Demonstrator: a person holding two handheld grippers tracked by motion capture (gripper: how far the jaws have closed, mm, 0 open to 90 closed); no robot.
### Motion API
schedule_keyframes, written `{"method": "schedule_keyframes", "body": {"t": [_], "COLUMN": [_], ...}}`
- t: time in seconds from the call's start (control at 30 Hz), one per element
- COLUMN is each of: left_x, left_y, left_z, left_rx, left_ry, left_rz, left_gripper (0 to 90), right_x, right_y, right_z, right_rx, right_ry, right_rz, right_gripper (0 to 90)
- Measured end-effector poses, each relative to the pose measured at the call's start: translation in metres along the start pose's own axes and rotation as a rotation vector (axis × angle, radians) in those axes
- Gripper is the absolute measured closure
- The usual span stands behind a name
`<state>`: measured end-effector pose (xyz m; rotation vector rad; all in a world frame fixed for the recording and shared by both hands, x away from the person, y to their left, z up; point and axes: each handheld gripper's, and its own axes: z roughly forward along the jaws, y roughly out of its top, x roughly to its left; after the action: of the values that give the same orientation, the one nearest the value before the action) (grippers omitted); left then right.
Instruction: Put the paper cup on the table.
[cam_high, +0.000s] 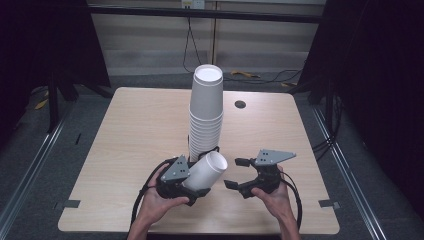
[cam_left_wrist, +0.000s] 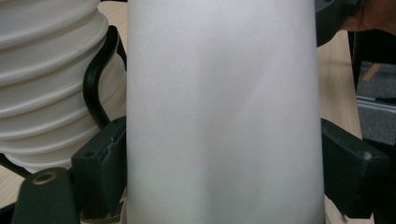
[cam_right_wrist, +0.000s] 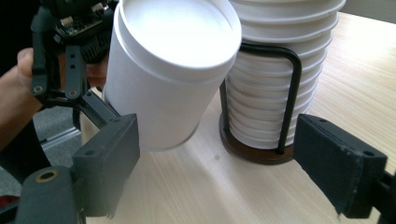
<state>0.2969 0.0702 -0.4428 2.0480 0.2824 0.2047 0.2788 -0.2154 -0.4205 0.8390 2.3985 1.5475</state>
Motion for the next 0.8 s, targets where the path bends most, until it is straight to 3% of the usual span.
{"method": "schedule_keyframes", "body": {"t": [0.33,0.4,0.5,0.8], "left_x": [0.002,0.002,0.001,-0.002], "left_y": [0.005,0.007,0.010,0.017], "left_z": [0.002,0.003,0.005,0.014], "left_rx": [0.083,0.121,0.133,0.266], "left_ry": [-0.045,-0.047,-0.016,-0.073], "left_rz": [0.027,0.044,0.060,0.124], "left_gripper": [14.8,14.9,14.9,15.1], "right_x": [0.001,0.001,0.001,0.003], "right_y": [-0.001,-0.001,0.000,0.002], "right_z": [0.004,0.005,0.006,0.006], "right_rx": [0.093,0.113,0.134,0.187], "right_ry": [0.020,0.024,0.029,0.049], "right_rz": [-0.039,-0.046,-0.057,-0.102], "right_gripper": [17.2,17.5,17.5,16.3]}}
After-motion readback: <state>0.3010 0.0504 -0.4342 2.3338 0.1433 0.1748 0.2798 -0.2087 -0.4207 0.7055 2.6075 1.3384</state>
